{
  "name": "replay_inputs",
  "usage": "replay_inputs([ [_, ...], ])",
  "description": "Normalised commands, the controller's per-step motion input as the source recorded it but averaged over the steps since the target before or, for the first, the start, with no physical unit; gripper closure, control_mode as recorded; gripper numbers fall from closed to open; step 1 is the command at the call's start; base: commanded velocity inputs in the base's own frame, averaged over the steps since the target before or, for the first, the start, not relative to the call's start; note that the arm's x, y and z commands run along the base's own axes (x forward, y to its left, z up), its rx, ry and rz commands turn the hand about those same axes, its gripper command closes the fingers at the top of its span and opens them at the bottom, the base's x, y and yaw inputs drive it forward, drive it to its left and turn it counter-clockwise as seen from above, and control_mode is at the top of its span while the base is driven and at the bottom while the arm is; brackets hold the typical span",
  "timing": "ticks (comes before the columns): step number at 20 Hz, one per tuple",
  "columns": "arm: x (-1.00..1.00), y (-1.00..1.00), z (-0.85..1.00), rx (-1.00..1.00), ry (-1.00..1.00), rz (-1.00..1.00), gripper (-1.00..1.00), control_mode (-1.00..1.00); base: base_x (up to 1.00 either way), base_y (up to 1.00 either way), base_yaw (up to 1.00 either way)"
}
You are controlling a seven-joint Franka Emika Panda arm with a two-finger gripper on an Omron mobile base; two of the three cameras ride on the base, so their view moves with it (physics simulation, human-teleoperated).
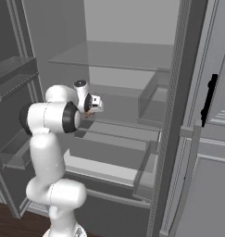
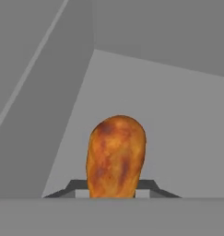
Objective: Place one onion and one chicken drumstick in each tupperware on the nearby counter, to pack two identical lunches.
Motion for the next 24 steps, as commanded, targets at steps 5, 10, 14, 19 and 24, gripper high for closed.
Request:
replay_inputs([
  [5, -1.00, -0.52, 0.28, 0.00, -0.31, 0.00, 1.00, -1.00, 0.00, 0.00, 0.00],
  [10, -1.00, -0.22, 0.94, 0.00, -0.27, 0.00, 1.00, -1.00, 0.00, 0.00, 0.00],
  [14, -1.00, -0.14, 1.00, 0.00, -0.06, -0.01, 1.00, -1.00, 0.00, 0.00, 0.00],
  [19, -1.00, -0.25, 1.00, 0.00, 0.00, -0.03, 1.00, -1.00, 0.00, 0.00, 0.00],
  [24, -1.00, -0.10, 0.48, 0.00, 0.00, -0.01, 1.00, -1.00, 0.00, 0.00, 0.00],
])
